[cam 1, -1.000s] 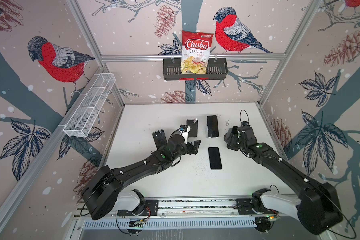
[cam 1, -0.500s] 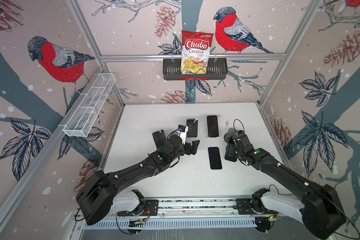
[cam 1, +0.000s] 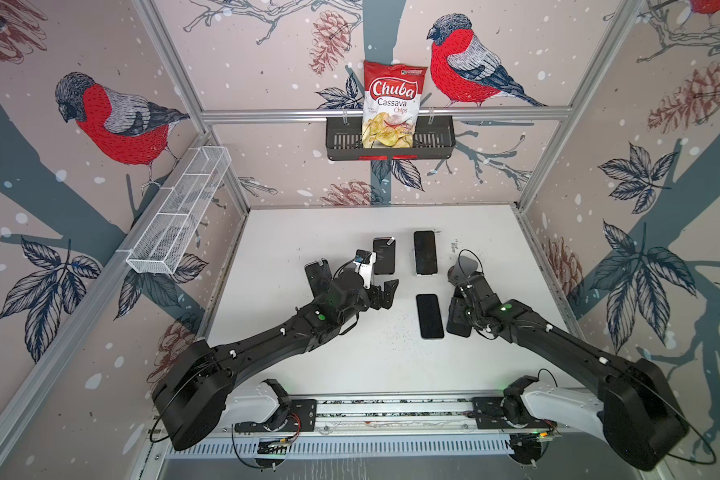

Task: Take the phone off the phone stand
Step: 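Carry the black phone nearer the robot and lower it beside the teal-edged phone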

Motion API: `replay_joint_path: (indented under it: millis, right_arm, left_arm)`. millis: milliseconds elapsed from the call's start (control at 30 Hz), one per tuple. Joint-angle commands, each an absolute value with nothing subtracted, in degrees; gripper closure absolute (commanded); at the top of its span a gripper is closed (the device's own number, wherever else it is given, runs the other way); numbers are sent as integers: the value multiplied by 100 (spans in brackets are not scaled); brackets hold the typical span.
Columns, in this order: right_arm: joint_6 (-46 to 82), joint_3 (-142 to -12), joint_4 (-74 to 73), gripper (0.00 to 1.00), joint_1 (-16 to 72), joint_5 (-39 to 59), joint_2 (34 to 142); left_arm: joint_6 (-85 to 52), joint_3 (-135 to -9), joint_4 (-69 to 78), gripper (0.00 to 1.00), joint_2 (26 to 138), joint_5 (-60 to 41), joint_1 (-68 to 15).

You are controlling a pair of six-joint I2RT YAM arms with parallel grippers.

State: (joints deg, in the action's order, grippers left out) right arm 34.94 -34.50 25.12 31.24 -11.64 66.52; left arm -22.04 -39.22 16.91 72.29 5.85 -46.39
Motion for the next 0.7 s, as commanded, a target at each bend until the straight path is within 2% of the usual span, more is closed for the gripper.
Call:
replay_joint_path:
  millis: [0,667]
  right_arm:
    - [3715,-3435,2531,30,3155,-1231,6737]
    - [3372,-3501,2237,30,3148,-1003,7559]
  left_arm:
    - [-2100,-3903,1942,3,7252,589,-4642]
    - [-2120,-3797,1972,3,7239,660,-4643]
